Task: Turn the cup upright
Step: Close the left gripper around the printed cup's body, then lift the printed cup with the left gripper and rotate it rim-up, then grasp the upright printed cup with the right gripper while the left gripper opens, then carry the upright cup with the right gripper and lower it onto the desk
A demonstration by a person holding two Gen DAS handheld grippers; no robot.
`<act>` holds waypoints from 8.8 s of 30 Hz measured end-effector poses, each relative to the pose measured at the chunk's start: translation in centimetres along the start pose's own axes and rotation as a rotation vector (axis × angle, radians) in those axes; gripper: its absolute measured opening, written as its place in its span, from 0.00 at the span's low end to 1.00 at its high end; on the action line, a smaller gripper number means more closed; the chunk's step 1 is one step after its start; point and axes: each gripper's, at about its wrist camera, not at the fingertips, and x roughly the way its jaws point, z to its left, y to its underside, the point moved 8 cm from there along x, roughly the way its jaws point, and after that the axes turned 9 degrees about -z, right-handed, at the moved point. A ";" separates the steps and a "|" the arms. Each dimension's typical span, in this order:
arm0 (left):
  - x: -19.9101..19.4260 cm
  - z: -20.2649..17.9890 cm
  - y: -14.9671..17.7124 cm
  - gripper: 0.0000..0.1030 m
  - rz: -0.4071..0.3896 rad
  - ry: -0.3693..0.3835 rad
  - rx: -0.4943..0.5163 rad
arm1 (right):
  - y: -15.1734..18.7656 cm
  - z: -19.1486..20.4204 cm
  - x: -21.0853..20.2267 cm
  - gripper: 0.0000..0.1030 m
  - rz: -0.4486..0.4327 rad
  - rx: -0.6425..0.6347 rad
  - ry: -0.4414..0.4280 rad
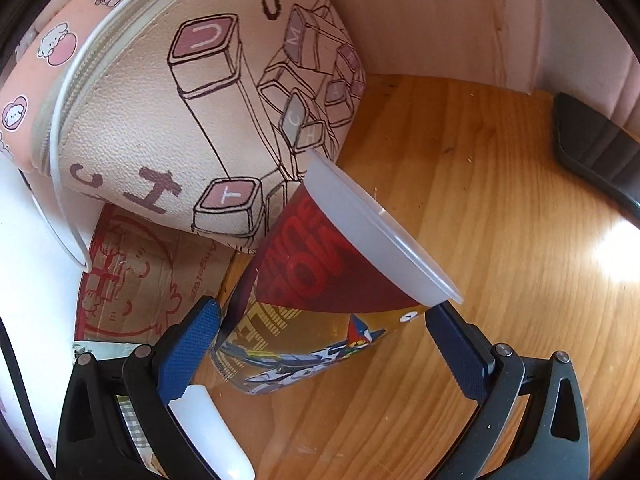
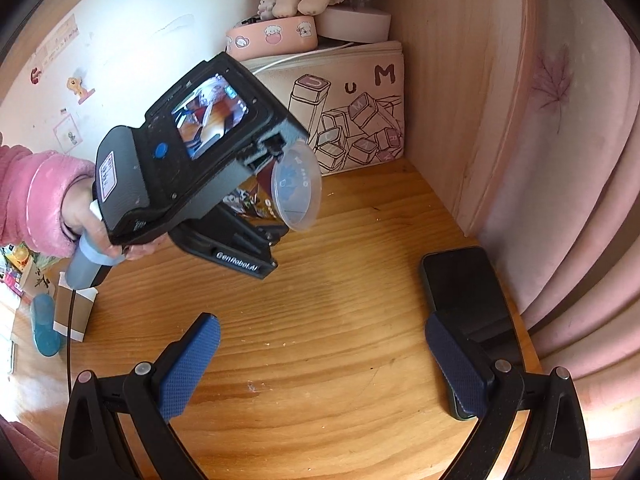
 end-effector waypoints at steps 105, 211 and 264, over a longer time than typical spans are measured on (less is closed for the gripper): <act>-31.1 0.8 37.8 0.70 -0.042 -0.110 -0.945 | 12.4 24.6 -17.0 1.00 -0.078 -0.044 -0.118; -33.4 7.0 47.5 0.79 -0.039 0.047 -1.153 | 8.5 35.4 -8.0 0.80 -0.066 0.006 -0.210; -32.1 0.0 49.7 0.80 0.160 0.095 -1.183 | 18.7 38.4 -9.1 0.84 0.029 -0.331 -0.246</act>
